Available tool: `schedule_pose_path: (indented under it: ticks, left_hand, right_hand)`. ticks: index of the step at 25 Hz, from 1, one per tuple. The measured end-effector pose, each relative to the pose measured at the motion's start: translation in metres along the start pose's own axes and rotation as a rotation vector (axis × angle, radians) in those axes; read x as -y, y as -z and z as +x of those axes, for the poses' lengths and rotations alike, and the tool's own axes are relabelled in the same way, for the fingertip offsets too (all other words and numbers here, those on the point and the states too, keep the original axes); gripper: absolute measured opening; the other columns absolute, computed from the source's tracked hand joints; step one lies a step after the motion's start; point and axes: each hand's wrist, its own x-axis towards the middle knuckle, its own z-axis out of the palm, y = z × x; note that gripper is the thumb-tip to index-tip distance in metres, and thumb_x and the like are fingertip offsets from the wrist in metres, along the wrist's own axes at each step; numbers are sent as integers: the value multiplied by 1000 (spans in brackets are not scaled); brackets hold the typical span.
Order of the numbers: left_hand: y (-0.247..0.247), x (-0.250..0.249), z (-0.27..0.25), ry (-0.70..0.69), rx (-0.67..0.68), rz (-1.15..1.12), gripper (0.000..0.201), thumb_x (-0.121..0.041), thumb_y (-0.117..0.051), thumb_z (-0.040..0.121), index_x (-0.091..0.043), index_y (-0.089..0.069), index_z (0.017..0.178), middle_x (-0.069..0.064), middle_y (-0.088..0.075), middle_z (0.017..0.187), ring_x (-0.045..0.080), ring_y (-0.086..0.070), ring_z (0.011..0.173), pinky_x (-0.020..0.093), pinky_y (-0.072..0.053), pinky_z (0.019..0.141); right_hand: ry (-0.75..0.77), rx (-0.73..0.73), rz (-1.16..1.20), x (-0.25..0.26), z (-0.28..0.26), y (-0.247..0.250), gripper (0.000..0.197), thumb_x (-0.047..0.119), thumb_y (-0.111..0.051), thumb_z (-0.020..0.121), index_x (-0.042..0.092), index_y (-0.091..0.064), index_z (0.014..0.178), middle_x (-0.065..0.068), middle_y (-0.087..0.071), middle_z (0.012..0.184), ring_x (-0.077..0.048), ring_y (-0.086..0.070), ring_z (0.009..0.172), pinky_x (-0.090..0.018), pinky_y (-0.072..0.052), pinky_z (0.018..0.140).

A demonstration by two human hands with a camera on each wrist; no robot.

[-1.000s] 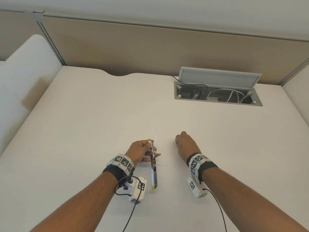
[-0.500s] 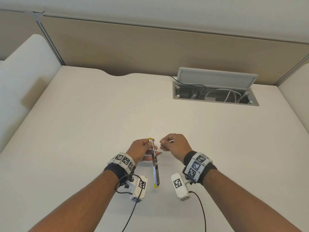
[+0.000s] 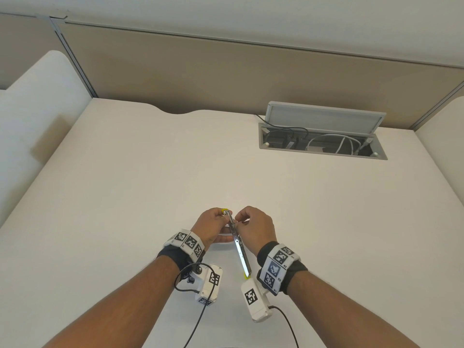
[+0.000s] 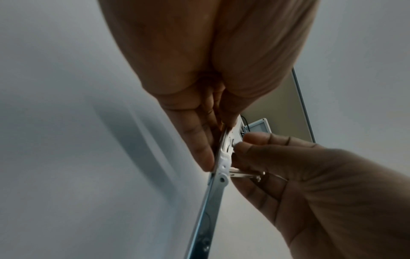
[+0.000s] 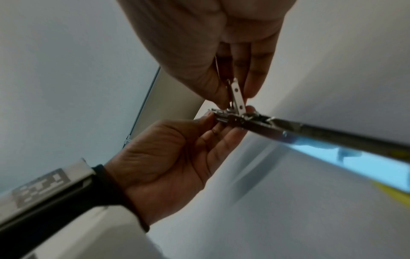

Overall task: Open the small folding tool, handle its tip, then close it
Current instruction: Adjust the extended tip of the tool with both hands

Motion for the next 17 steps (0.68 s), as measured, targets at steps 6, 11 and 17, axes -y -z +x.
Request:
schedule_pose_path:
  ticks: [6, 11, 17]
  left_hand:
    - [-1, 0, 2, -3, 7, -33, 24, -13, -51, 98, -2, -58, 118, 16, -70, 100, 30, -72, 83, 43, -62, 76]
    - [-2, -2, 2, -1, 10, -66, 20, -12, -51, 99, -3, -58, 115, 18, -69, 102, 28, -72, 79, 37, -63, 67]
    - [-2, 0, 2, -4, 9, -56, 21, -11, -50, 99, -3, -57, 117, 18, -70, 102, 31, -72, 82, 44, -62, 78]
  right_hand:
    - [-74, -56, 130, -1, -6, 2, 10, 10, -70, 76, 19, -67, 79, 6, -70, 76, -14, -67, 73, -23, -53, 62]
    - [-114, -90, 286, -3, -10, 1, 10, 9, -75, 74, 15, -68, 79, 3, -72, 74, -10, -65, 66, -20, -51, 59]
    - [-152, -79, 314, -4, -12, -3, 10, 8, -74, 72, 16, -69, 76, 2, -72, 73, -15, -66, 68, -28, -55, 63]
